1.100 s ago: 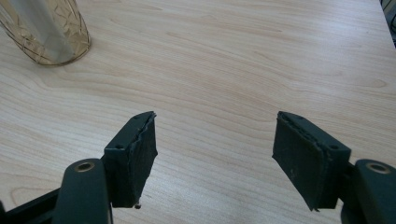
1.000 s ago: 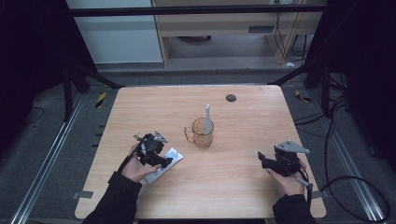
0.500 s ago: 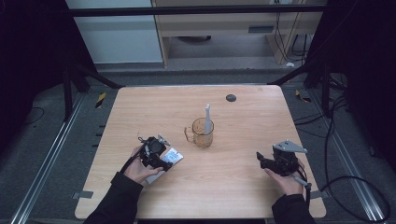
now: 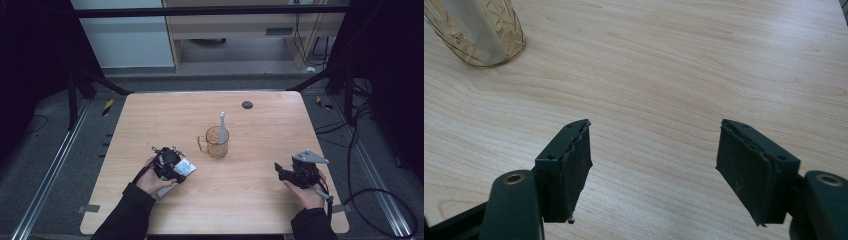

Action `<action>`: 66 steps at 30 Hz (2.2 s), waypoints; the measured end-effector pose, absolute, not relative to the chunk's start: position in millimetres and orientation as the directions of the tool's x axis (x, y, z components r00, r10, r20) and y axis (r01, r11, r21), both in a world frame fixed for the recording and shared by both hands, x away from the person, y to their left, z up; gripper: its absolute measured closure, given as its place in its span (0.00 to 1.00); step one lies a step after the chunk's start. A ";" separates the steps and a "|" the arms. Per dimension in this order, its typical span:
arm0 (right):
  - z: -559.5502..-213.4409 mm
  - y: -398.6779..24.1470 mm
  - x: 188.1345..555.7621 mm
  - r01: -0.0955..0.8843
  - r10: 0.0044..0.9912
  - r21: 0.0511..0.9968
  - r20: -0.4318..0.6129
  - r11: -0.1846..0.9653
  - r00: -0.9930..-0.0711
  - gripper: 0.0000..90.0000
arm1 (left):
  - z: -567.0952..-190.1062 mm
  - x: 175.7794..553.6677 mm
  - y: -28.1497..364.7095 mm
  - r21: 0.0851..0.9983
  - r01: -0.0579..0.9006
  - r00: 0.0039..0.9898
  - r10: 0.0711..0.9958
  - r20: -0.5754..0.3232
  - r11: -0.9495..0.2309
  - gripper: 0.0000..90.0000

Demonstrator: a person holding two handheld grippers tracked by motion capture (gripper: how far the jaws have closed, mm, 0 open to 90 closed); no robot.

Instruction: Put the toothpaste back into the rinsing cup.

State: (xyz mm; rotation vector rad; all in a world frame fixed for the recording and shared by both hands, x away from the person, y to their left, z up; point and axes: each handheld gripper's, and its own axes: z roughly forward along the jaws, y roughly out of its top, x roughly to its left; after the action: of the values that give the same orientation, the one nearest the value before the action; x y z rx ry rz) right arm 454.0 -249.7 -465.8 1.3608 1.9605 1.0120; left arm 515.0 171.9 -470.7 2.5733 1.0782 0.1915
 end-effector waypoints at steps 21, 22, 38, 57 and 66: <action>-467.6 -251.2 453.6 0.536 0.941 0.819 -0.016 0.206 -0.337 0.33 | -458.8 510.1 185.9 0.421 0.721 0.622 0.782 -0.040 -0.551 0.72; -467.7 -251.4 453.6 0.536 0.941 0.819 -0.015 0.206 -0.337 0.33 | -457.7 509.4 187.2 0.426 0.722 0.618 0.785 -0.042 -0.545 0.72; -468.7 -253.1 453.4 0.532 0.945 0.822 -0.022 0.203 -0.326 0.33 | -419.5 500.9 213.0 0.630 0.674 0.526 0.849 -0.044 -0.385 0.75; -467.2 -254.4 452.7 0.518 0.950 0.835 -0.016 0.184 -0.311 0.28 | -375.6 508.5 212.7 0.776 0.568 0.460 0.888 -0.022 -0.275 0.76; -467.5 -254.8 452.6 0.517 0.950 0.837 -0.015 0.182 -0.311 0.28 | -369.4 520.7 195.9 0.834 0.512 0.437 0.898 -0.046 -0.207 0.76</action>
State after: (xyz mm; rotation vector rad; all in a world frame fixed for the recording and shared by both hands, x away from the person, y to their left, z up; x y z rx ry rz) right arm 452.6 -254.8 -467.5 1.3742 1.9106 1.0199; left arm 520.7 195.9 -369.4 1.8630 1.1974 0.5890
